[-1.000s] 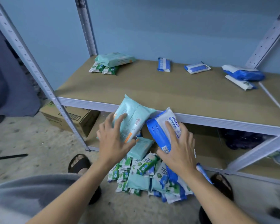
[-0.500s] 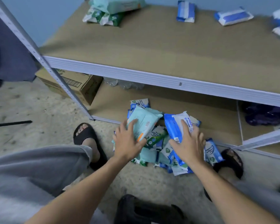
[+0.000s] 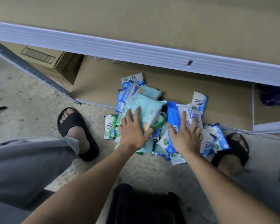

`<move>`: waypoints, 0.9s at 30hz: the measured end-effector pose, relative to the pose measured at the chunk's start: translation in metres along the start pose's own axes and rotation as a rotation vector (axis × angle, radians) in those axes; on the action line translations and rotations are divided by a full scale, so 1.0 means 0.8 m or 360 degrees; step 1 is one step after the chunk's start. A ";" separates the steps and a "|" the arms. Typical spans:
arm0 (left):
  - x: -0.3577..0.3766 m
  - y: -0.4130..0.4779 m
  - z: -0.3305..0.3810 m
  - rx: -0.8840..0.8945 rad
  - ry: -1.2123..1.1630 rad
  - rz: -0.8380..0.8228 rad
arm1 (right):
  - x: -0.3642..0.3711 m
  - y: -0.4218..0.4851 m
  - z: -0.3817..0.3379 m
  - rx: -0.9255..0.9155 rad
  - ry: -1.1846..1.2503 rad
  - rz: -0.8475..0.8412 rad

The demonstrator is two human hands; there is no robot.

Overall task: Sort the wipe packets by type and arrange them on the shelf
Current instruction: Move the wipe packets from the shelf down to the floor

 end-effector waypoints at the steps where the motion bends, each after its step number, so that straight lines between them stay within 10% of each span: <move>1: 0.002 0.000 -0.002 0.0014 0.0015 -0.0003 | 0.003 0.001 0.001 0.0010 0.0017 -0.0002; 27: -0.064 -0.020 0.011 0.0204 0.0201 -0.0278 | -0.076 -0.046 0.003 -0.0199 0.0118 -0.0197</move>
Point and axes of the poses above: each hand's wrist, its own y-axis towards the middle knuckle, its own x-axis out of the palm, z = x × y, the point moved 5 cm from there along y, towards the middle knuckle, and after that the axes turned 6 degrees about -y, right-handed, at the moved point
